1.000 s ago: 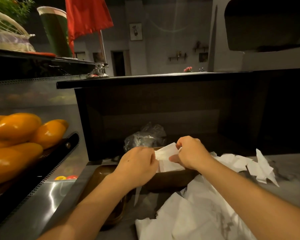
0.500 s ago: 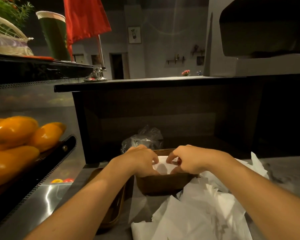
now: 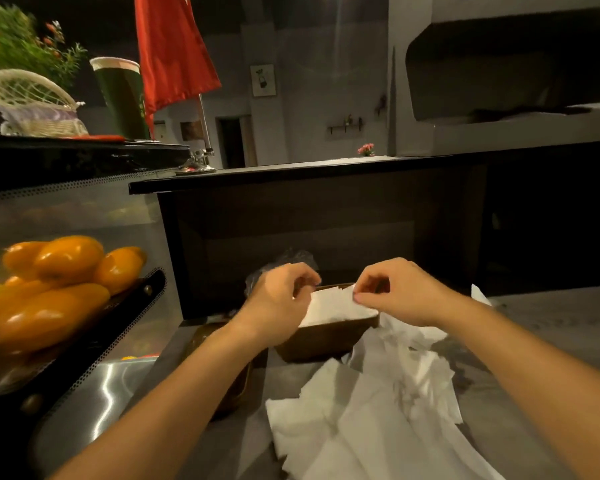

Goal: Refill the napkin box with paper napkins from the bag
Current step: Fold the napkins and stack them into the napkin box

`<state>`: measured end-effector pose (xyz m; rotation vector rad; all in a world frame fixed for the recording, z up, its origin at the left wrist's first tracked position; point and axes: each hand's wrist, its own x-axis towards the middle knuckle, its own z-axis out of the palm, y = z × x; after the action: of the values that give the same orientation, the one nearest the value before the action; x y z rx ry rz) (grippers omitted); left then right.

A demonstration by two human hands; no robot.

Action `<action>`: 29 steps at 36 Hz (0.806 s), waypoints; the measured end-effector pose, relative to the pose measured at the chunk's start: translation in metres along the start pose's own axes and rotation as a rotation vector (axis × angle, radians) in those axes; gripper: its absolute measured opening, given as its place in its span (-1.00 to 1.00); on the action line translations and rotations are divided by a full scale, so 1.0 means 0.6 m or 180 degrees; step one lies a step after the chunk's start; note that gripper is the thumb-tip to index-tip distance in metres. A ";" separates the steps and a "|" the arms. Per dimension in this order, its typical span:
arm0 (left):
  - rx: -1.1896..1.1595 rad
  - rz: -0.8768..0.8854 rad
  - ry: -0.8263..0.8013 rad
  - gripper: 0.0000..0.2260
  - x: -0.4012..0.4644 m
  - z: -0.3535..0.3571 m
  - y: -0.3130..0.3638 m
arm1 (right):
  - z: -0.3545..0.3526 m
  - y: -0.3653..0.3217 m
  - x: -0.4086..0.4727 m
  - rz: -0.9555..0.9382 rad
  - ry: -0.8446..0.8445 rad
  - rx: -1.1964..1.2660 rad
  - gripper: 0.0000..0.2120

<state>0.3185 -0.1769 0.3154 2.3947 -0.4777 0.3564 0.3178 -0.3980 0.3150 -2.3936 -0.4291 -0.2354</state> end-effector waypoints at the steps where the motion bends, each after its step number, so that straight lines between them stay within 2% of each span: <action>1: -0.0053 0.0080 -0.0070 -0.83 -0.015 0.004 0.009 | -0.001 -0.006 -0.013 -0.0032 -0.0211 0.0034 -0.94; 6: -0.0086 0.0270 -0.0434 -0.85 -0.093 0.057 0.014 | 0.001 -0.037 -0.093 -0.0013 -0.1739 -0.0264 -0.83; 8: -0.0030 0.0271 -0.0434 -0.85 -0.108 0.074 0.006 | 0.010 -0.046 -0.115 0.0063 -0.2037 -0.0386 -0.70; 10: -0.0112 0.0244 -0.0366 -0.85 -0.118 0.089 -0.003 | 0.022 -0.048 -0.129 0.0123 -0.2048 -0.0601 -0.51; 12: -0.0160 0.0148 -0.0271 -0.84 -0.123 0.100 -0.012 | 0.035 -0.048 -0.135 0.0090 -0.1914 -0.0825 -0.44; 15: -0.0295 -0.0029 -0.0138 -0.81 -0.121 0.107 -0.022 | 0.045 -0.043 -0.136 -0.0025 -0.1738 -0.0860 -0.65; 18: -0.0474 -0.0136 -0.0145 -0.81 -0.116 0.103 -0.021 | 0.044 -0.031 -0.125 -0.0117 -0.1792 -0.0670 -0.82; 26: -0.1124 -0.0406 -0.0275 -0.78 -0.099 0.108 -0.028 | 0.045 -0.006 -0.080 -0.0205 -0.1897 -0.0135 -0.85; 29: -0.1232 -0.0248 -0.0741 -0.78 -0.104 0.096 -0.037 | 0.060 0.007 -0.073 -0.0173 -0.1783 0.0003 -0.87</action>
<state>0.2796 -0.1833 0.2373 2.0751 -0.5042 -0.0506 0.2805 -0.3879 0.2729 -2.4247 -0.7446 0.4244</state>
